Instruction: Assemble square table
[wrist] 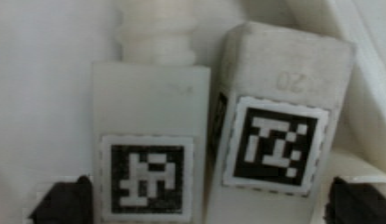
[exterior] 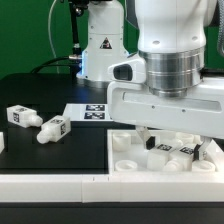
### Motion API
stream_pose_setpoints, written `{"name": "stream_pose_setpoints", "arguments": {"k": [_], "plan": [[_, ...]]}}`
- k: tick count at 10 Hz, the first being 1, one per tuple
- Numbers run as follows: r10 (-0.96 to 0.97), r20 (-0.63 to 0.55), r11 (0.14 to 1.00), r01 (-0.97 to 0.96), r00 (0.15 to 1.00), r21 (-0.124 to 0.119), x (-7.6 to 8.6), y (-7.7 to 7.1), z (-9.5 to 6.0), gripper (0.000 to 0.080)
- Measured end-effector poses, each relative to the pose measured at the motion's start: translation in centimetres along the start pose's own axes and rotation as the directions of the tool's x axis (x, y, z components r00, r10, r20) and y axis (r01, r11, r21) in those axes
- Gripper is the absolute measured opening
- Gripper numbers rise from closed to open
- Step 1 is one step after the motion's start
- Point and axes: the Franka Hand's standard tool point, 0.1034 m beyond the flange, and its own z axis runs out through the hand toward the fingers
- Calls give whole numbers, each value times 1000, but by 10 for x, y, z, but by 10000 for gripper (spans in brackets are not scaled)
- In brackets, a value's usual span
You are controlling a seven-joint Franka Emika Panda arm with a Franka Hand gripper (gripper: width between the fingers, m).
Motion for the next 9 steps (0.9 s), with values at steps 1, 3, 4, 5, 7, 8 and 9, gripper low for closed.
{"name": "stream_pose_setpoints", "arguments": {"k": [1,3,4,5,7,8,9], "plan": [[-5,-18,1000,6,1000,7,0,-1,3,648],[-34,-53,999,35,998,19,0,1,4,648],[-35,-65,999,37,997,23,0,1,4,648],[-35,-67,999,36,997,23,1,1,3,573],[-34,-68,999,35,997,23,2,1,2,574],[-34,-68,999,36,997,23,2,1,2,575],[-35,-68,999,36,997,23,2,1,2,575]]}}
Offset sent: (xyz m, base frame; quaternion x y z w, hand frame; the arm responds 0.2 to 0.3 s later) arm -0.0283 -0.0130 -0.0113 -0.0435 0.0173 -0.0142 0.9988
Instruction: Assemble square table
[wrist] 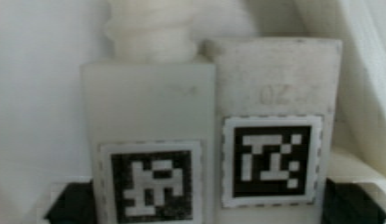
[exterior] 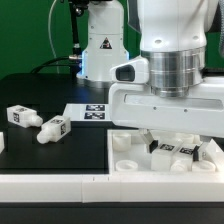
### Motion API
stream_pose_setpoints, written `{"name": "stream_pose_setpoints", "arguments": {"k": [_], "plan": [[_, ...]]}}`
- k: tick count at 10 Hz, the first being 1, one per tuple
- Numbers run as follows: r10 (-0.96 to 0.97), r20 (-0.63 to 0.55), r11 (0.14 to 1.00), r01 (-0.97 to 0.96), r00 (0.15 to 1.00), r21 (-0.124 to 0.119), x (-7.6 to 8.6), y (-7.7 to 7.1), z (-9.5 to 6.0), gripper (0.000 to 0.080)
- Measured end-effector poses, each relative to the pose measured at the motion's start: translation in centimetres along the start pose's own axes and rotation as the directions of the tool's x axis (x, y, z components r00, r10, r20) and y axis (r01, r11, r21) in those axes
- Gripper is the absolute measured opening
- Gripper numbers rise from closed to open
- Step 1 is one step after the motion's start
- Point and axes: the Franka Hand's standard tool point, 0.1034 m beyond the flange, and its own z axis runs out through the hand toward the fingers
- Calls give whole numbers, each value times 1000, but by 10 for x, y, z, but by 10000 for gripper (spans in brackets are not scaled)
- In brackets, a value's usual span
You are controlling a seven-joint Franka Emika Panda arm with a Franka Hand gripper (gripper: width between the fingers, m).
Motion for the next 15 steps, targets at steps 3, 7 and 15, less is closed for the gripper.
{"name": "stream_pose_setpoints", "arguments": {"k": [3,7,15], "plan": [[-52,11,999,52,999,-3,2,12,-28,575],[-42,2,999,42,999,0,-28,26,-67,576],[-36,20,999,36,999,-21,-97,83,-54,576]]}}
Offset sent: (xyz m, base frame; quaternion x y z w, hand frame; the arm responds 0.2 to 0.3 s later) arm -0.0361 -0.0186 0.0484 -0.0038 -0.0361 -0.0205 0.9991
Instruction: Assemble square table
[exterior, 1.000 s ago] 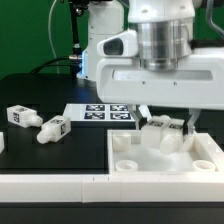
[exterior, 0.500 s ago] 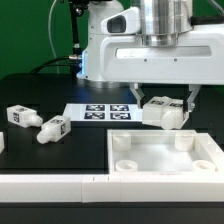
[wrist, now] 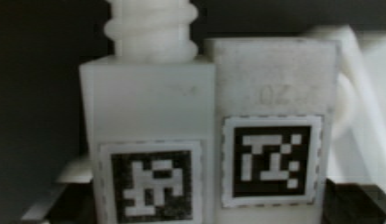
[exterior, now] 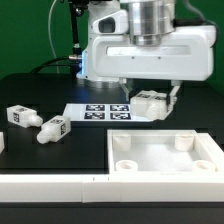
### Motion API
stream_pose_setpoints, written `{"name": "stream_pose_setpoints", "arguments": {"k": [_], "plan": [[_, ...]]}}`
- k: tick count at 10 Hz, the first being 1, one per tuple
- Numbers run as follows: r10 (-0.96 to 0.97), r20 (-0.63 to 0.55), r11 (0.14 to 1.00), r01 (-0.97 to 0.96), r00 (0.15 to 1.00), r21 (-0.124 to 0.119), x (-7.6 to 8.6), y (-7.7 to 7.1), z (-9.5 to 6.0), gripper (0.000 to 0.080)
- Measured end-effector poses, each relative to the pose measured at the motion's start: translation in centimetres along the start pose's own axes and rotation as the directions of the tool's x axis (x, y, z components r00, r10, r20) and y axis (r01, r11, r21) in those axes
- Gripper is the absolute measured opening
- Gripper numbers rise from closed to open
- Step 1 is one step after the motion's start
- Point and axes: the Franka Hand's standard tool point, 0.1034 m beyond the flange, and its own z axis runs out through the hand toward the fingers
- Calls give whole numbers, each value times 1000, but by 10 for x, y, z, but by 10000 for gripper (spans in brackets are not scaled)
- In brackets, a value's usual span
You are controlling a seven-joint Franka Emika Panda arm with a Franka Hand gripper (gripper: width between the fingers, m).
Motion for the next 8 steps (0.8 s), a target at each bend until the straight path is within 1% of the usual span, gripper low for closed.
{"name": "stream_pose_setpoints", "arguments": {"k": [1,3,5,6,7,8], "plan": [[5,9,1000,-5,1000,-5,-9,6,0,576],[1,8,1000,-1,1000,-5,-7,5,1,576],[-2,1,1000,2,1000,-5,-9,5,4,576],[-12,-30,1000,12,999,-8,-22,13,15,576],[-20,-40,1000,19,999,-22,-40,27,31,576],[-24,-45,999,22,999,-37,-52,38,45,576]]}}
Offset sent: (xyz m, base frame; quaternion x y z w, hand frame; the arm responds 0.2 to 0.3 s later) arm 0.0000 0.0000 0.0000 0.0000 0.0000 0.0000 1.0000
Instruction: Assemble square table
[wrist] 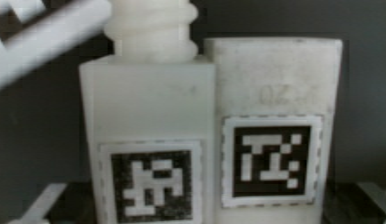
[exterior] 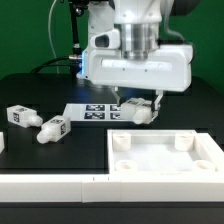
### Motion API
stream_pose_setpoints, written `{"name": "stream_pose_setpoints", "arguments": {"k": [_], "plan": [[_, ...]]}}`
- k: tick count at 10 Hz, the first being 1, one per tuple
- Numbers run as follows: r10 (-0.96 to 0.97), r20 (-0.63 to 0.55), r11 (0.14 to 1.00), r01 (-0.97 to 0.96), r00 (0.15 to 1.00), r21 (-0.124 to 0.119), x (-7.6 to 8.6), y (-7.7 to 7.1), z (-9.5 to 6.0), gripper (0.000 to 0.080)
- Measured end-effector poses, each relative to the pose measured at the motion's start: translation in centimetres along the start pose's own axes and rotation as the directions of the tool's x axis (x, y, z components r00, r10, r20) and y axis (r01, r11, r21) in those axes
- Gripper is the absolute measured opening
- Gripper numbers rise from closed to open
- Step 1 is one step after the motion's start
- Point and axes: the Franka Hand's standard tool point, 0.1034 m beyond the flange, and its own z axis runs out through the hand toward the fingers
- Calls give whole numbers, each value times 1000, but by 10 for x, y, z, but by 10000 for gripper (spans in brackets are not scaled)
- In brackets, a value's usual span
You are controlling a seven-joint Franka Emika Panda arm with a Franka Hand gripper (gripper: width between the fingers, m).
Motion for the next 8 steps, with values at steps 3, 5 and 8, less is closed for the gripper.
{"name": "stream_pose_setpoints", "arguments": {"k": [3,5,8], "plan": [[-8,-36,1000,8,999,-1,0,5,14,576],[-10,-35,1000,10,999,-1,0,5,14,576],[-14,16,1000,14,1000,-2,0,-2,3,644]]}}
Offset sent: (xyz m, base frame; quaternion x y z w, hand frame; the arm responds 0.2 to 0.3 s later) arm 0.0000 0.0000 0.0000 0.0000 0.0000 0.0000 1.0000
